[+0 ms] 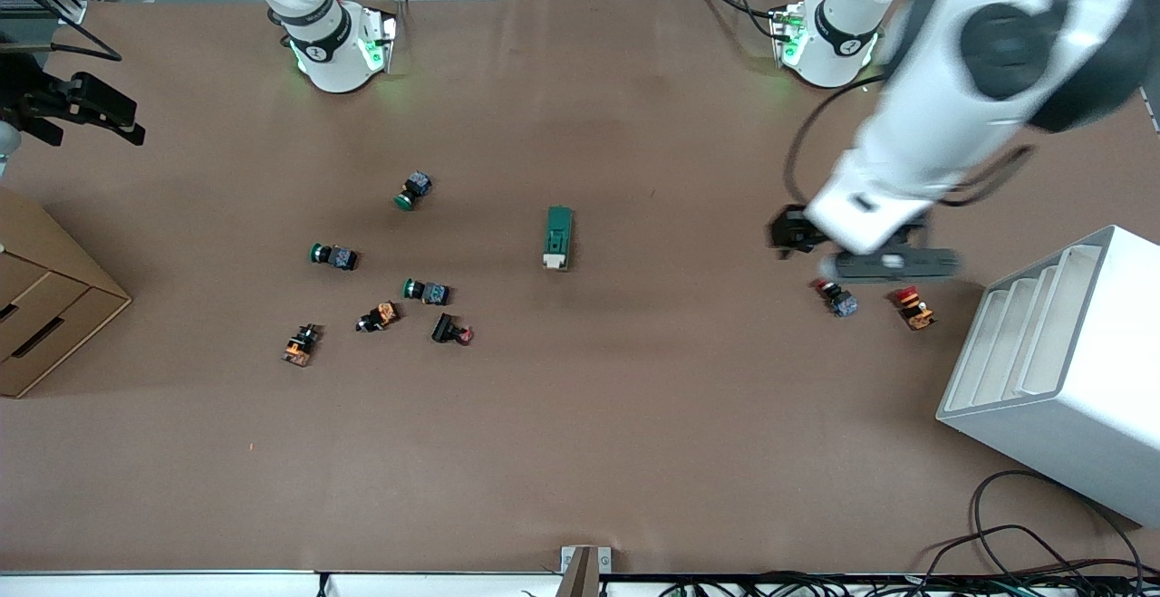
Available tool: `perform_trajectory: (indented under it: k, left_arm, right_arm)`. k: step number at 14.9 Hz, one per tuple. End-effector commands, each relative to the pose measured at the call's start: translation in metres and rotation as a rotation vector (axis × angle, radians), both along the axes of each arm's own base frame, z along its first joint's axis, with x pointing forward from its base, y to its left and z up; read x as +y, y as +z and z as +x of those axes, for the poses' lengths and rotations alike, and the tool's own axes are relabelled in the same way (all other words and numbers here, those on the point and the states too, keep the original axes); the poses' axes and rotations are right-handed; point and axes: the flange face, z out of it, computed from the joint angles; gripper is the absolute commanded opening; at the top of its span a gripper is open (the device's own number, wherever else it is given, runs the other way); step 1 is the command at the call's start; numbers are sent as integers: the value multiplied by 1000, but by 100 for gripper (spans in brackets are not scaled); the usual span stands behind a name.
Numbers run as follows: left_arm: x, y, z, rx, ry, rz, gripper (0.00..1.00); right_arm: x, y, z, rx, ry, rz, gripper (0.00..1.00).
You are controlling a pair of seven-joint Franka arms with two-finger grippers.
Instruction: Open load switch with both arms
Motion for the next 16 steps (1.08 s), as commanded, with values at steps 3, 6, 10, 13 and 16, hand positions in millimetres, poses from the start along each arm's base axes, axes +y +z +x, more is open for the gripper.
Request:
perform_trajectory:
  k: [3,6,10,13,16]
  left_arm:
    - [-162,-96,-59,-72,82,36,100]
    - [-222,-152,-94,-170,145,76,100]
    - [-289,-218,-182,-254,128,118,100]
    - [-307,-255,-242,-366,70,111,99]
    - [-310,-298,-282,-489,23,110,99]
  right_arm:
    - [1,5,-10,-7,16,6,100]
    - [1,11,-7,-22,16,-7,100]
    - [-9,-11,10,12,-2,-15,100]
    - [-8,-39,31,50,1,-7,100]
    - [-12,-101,63,163,6,-11,100]
